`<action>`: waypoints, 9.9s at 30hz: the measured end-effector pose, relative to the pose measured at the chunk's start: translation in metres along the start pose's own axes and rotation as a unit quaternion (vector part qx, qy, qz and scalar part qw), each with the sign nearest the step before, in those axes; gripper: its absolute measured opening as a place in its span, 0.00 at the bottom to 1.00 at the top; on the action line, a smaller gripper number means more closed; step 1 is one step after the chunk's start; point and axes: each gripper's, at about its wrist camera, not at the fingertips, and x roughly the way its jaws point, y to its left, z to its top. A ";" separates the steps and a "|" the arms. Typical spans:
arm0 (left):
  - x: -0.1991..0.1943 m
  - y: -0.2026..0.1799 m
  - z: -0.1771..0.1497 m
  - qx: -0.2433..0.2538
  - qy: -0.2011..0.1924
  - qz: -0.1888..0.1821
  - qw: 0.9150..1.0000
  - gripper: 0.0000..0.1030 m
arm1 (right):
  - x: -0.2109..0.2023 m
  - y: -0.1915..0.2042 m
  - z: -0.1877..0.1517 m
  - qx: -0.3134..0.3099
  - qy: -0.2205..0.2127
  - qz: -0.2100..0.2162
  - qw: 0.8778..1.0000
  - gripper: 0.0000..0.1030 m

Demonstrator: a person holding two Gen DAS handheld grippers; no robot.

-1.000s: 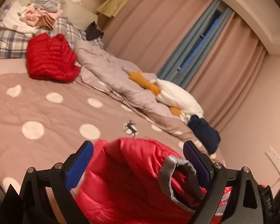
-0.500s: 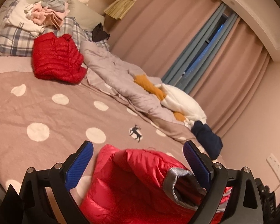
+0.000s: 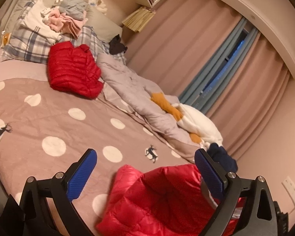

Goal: Fold large clothes

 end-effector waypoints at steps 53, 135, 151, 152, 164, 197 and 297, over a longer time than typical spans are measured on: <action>0.116 -0.027 -0.095 0.118 0.129 -0.060 0.983 0.99 | 0.115 -0.013 -0.057 -0.038 0.166 -0.093 0.981 1.00; 0.079 0.059 -0.095 0.091 0.056 0.175 0.979 0.79 | 0.095 -0.024 -0.075 -0.037 0.183 -0.060 0.981 1.00; 0.073 0.087 -0.098 -0.016 0.137 0.130 0.982 0.82 | 0.105 -0.012 -0.086 -0.074 0.223 -0.043 0.971 1.00; 0.069 0.088 -0.098 -0.028 0.140 0.118 0.983 0.82 | 0.107 -0.009 -0.088 -0.079 0.228 -0.038 0.970 1.00; 0.087 0.058 -0.127 -0.093 0.243 -0.085 0.962 0.93 | 0.160 0.014 -0.153 -0.182 0.345 -0.091 0.916 1.00; 0.062 0.001 -0.072 -0.020 0.130 -0.019 0.991 0.40 | 0.166 -0.081 -0.152 0.144 0.366 0.052 0.918 0.48; 0.166 -0.164 -0.207 0.301 0.152 -0.026 0.941 0.92 | 0.190 -0.145 -0.101 0.121 0.212 -0.099 0.965 0.53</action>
